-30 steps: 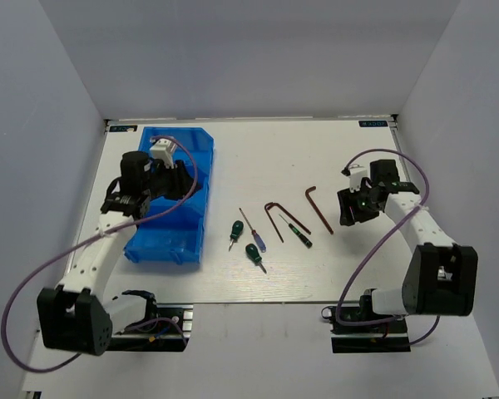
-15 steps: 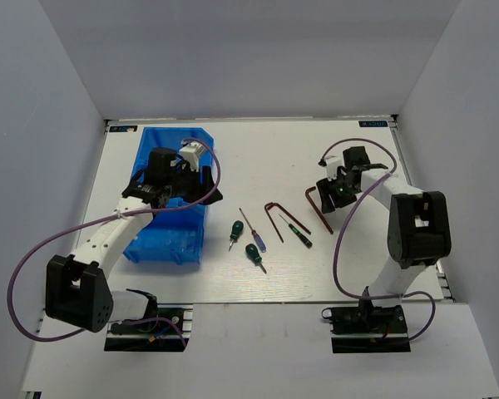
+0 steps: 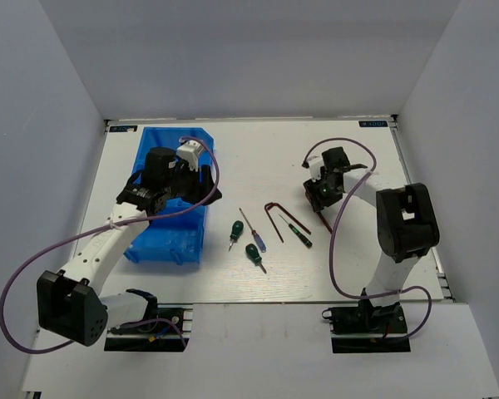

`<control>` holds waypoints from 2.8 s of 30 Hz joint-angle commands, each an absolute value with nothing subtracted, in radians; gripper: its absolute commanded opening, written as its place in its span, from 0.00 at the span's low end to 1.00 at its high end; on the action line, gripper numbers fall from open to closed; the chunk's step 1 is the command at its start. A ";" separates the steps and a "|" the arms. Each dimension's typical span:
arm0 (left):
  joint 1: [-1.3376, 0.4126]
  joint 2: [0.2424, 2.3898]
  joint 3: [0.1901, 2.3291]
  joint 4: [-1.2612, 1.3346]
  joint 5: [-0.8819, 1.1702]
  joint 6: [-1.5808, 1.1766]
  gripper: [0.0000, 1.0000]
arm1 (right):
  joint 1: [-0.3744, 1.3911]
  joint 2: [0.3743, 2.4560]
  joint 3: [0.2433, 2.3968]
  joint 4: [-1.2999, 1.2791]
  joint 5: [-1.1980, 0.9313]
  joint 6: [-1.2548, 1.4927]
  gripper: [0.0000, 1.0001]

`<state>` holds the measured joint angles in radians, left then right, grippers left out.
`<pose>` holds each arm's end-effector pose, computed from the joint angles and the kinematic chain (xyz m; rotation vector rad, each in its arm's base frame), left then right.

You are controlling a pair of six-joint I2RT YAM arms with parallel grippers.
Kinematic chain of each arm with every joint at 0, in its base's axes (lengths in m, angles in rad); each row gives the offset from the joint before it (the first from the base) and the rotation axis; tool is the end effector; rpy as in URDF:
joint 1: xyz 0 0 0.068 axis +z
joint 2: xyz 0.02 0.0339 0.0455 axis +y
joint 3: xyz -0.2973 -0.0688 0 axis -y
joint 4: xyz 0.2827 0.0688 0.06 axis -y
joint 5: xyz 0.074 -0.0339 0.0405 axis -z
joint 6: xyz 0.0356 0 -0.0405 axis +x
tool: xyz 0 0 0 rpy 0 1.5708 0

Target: Sort the tools into containers

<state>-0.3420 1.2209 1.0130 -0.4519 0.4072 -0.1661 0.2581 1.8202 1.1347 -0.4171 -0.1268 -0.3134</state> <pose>0.2698 -0.1110 0.3277 0.4253 2.2263 -0.7283 0.3852 0.1063 0.1715 -0.7903 2.5469 0.1516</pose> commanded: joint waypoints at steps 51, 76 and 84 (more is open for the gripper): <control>-0.351 1.043 1.135 -0.367 0.362 -0.195 0.64 | 0.520 2.270 2.177 -0.298 -0.511 -0.236 0.00; -0.351 0.923 1.077 -0.405 0.325 -0.245 0.64 | 0.710 2.606 2.396 0.443 -0.420 -0.273 0.00; -0.351 0.923 1.068 -0.405 0.345 -0.245 0.64 | 0.747 2.648 2.410 0.480 -0.425 -0.296 0.00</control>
<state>-0.3473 0.9398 1.0775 -0.3931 0.3397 -0.2379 0.7364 2.6297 2.3440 0.3573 -0.4282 -0.2684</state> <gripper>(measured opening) 0.637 0.057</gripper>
